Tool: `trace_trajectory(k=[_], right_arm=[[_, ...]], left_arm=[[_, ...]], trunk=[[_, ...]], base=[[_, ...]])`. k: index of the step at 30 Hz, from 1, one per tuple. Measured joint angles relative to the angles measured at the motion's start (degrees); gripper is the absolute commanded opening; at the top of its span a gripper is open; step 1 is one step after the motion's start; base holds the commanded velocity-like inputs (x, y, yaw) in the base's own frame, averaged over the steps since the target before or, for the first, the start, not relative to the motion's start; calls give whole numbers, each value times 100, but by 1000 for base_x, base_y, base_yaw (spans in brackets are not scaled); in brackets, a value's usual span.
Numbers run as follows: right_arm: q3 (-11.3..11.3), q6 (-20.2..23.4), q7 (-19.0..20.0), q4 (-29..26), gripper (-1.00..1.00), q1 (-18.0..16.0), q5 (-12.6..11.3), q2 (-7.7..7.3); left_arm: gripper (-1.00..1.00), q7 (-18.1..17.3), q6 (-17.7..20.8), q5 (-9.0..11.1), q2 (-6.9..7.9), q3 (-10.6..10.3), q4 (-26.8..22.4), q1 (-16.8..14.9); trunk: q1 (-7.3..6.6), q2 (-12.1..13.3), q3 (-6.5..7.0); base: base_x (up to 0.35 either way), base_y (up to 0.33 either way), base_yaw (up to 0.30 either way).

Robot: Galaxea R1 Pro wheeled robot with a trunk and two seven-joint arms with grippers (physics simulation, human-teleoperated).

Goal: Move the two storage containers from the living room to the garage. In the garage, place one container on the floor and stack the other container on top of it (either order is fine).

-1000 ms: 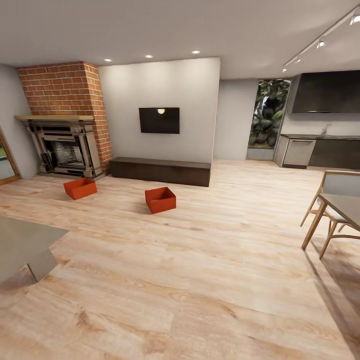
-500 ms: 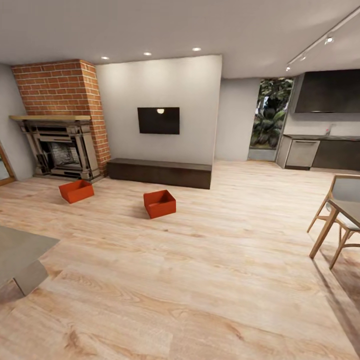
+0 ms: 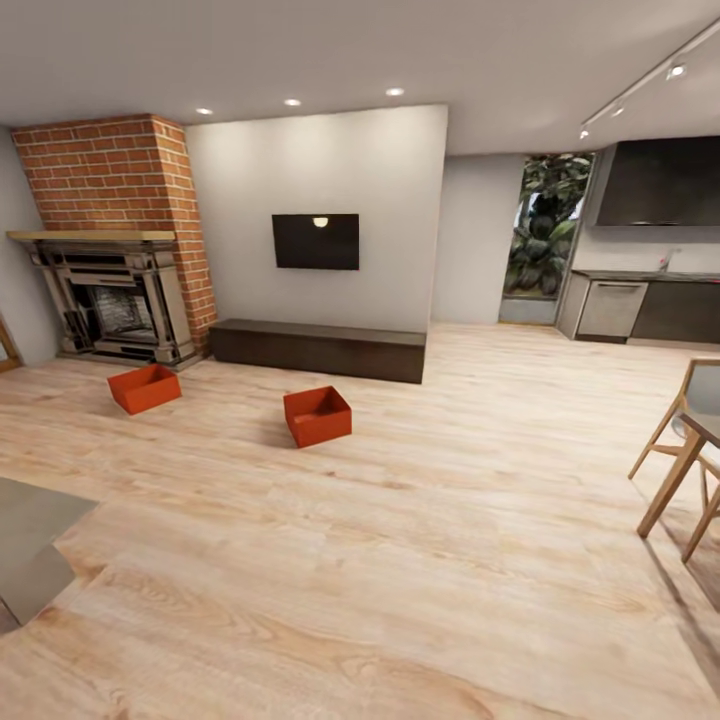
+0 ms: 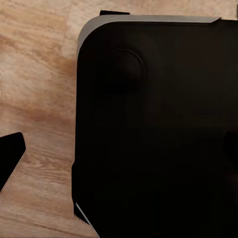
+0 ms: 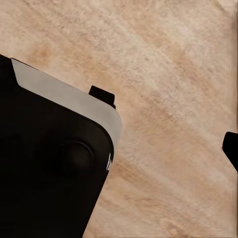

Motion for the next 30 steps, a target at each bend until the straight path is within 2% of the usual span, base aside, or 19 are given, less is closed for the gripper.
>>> trace_trajectory(k=[16,18,21,26,29,30], right_arm=[[0,0,0,1,100,0,0,0],[0,0,0,2,100,0,0,0],[0,0,0,2,100,0,0,1],[0,0,0,2,100,0,3,0],[2,0,0,0,100,0,1,-6],[6,-6,0,-1,100,0,0,-5]], left_arm=[[100,6,-7,6,2,2,-4,1],[100,10,-8,39,4,1,-6,0],[100,37,-4,200,9,-8,-9,-1],[100,59,7,250,4,-20,-37,-1],[100,63,51,250,11,-26,-274,-2],[100,74,163,242,16,-29,-531,-3]], trunk=[[0,0,0],[0,0,0],[0,0,0],[0,0,0],[0,0,0],[0,0,1]], base=[[322,0,0],[322,0,0],[322,0,0],[322,0,0],[322,0,0],[322,0,0]])
